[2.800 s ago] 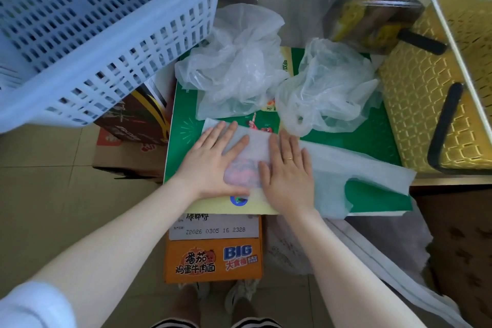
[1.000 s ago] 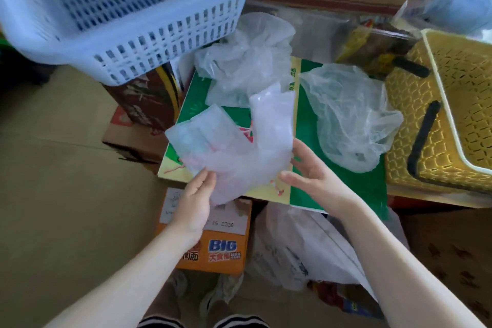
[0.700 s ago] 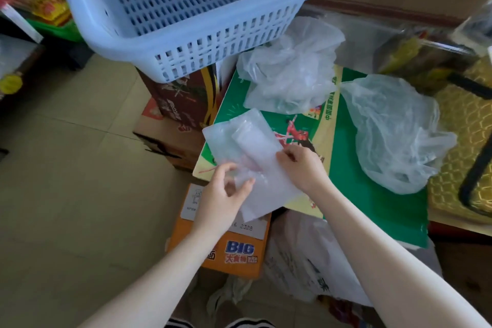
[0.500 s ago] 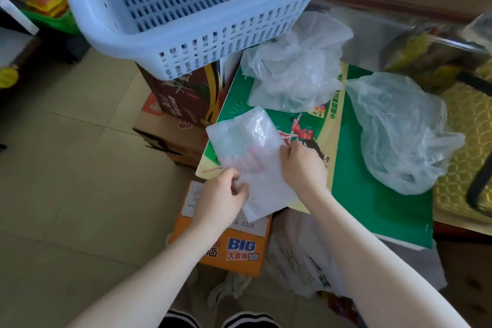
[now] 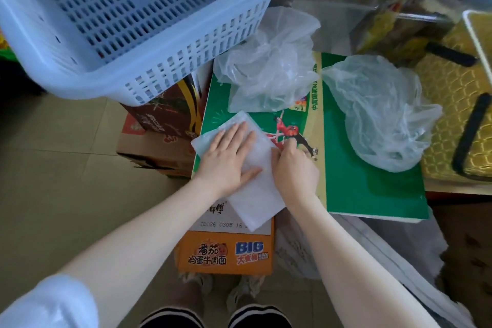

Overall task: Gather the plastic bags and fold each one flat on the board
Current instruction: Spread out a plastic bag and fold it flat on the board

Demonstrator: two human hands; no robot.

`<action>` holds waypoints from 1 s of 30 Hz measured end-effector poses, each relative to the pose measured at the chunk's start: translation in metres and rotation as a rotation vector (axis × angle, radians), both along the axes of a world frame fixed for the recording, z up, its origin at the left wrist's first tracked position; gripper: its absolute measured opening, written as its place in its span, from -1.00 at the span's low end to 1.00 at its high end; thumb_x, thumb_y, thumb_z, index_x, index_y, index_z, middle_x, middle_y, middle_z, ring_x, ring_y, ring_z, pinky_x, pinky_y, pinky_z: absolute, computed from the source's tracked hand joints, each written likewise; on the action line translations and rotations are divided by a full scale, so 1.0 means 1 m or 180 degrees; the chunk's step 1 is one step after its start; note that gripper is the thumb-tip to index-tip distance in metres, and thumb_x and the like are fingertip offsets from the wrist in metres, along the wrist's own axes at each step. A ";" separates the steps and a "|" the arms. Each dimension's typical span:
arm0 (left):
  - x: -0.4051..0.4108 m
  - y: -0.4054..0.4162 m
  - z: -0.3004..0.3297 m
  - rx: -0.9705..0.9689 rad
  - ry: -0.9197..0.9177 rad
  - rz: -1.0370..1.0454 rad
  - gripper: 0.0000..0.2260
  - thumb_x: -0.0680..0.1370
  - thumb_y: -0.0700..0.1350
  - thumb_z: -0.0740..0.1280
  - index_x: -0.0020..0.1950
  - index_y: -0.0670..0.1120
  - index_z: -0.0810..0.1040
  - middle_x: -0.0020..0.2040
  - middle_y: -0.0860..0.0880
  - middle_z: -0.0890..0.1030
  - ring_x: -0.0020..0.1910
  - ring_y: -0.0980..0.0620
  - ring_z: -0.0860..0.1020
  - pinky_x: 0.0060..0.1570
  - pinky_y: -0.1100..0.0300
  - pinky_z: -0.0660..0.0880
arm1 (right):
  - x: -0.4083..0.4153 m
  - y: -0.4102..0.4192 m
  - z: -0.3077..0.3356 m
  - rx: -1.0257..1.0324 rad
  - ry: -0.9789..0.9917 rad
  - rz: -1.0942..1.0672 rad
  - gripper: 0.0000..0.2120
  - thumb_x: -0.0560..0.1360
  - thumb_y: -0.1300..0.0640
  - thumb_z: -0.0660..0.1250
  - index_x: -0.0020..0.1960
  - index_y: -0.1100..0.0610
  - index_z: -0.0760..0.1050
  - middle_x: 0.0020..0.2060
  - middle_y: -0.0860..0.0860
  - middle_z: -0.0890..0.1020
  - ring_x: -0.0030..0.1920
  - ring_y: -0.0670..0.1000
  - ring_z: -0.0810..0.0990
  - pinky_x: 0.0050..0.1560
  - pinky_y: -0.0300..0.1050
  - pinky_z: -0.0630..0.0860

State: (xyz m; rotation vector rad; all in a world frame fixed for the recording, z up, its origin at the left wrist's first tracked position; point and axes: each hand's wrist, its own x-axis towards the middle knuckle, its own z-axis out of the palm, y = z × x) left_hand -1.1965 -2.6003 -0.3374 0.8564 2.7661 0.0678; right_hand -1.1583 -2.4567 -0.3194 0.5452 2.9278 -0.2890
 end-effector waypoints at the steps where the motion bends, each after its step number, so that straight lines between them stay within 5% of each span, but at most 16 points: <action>1: -0.003 -0.003 -0.002 -0.0040 -0.0045 -0.0068 -0.13 0.32 0.43 -0.41 0.50 -0.05 -0.23 0.51 -0.07 -0.24 0.48 -0.01 -0.27 0.41 0.07 -0.33 | 0.003 0.004 -0.002 0.0054 0.0071 -0.0088 -0.72 0.60 0.01 0.07 0.14 0.22 0.33 -0.03 0.18 0.60 0.02 0.20 0.56 -0.21 -0.03 0.35; 4: -0.008 -0.005 -0.002 -0.0063 -0.0222 -0.0192 0.02 0.15 0.55 -0.45 0.45 -0.05 -0.36 0.49 -0.09 -0.34 0.45 -0.02 -0.37 0.43 0.01 -0.32 | 0.022 0.009 -0.007 0.0498 0.0417 -0.0252 -0.70 0.51 0.16 0.24 0.20 0.26 0.41 0.11 0.24 0.55 0.10 0.25 0.51 -0.03 0.06 0.42; 8: -0.009 -0.006 -0.002 -0.0138 -0.0174 -0.0292 0.16 0.14 0.63 -0.12 0.45 -0.10 -0.38 0.47 -0.14 -0.38 0.42 -0.07 -0.42 0.42 -0.03 -0.34 | 0.040 -0.011 -0.021 0.0409 0.0731 0.1023 -0.52 0.51 0.06 0.09 0.37 0.25 0.35 0.37 0.18 0.40 0.38 0.18 0.36 0.36 0.05 0.19; 15: -0.016 -0.011 -0.004 -0.0271 -0.0017 -0.0582 0.22 0.13 0.62 0.02 0.43 -0.14 -0.42 0.45 -0.18 -0.41 0.41 -0.13 -0.44 0.42 -0.05 -0.32 | 0.060 0.020 -0.034 0.0268 0.0165 0.0686 -0.40 0.59 -0.14 -0.26 0.49 0.15 0.12 0.48 0.07 0.21 0.48 0.08 0.17 0.42 0.04 0.01; 19: -0.020 -0.014 0.001 -0.0289 -0.0098 -0.0720 0.21 0.10 0.62 -0.02 0.40 -0.13 -0.47 0.43 -0.18 -0.45 0.39 -0.13 -0.47 0.40 -0.03 -0.37 | 0.070 0.031 -0.026 0.0242 0.0269 0.0314 -0.44 0.58 -0.08 -0.16 0.53 0.10 0.01 0.52 0.04 0.02 0.51 0.08 0.02 0.46 0.08 -0.01; 22: -0.021 -0.013 0.001 -0.0361 -0.0088 -0.0738 0.21 0.07 0.63 -0.06 0.37 -0.13 -0.49 0.42 -0.18 -0.45 0.40 -0.14 -0.46 0.42 -0.05 -0.34 | 0.074 0.034 -0.019 0.0316 0.0457 0.1305 -0.50 0.58 0.00 0.02 0.48 0.12 0.15 0.50 0.05 0.10 0.50 0.09 0.09 0.46 0.05 0.04; 26: -0.013 -0.016 0.006 -0.0153 0.0055 -0.0628 0.12 0.17 0.57 -0.09 0.46 -0.14 -0.35 0.48 -0.19 -0.33 0.45 -0.13 -0.35 0.42 -0.04 -0.31 | 0.073 0.048 -0.024 0.0145 0.0154 0.2080 -0.36 0.53 -0.21 0.07 0.51 0.08 0.10 0.49 0.00 0.13 0.49 0.04 0.12 0.46 -0.04 -0.01; 30: 0.033 -0.017 0.008 0.0955 0.0431 -0.1208 -0.31 0.49 0.26 0.02 0.48 -0.16 0.12 0.49 -0.12 0.10 0.47 -0.08 0.10 0.41 0.04 -0.10 | 0.069 0.052 -0.026 0.0160 0.0041 0.2067 -0.26 0.44 -0.23 0.13 0.51 0.12 0.11 0.49 0.01 0.15 0.48 0.03 0.14 0.45 -0.02 0.04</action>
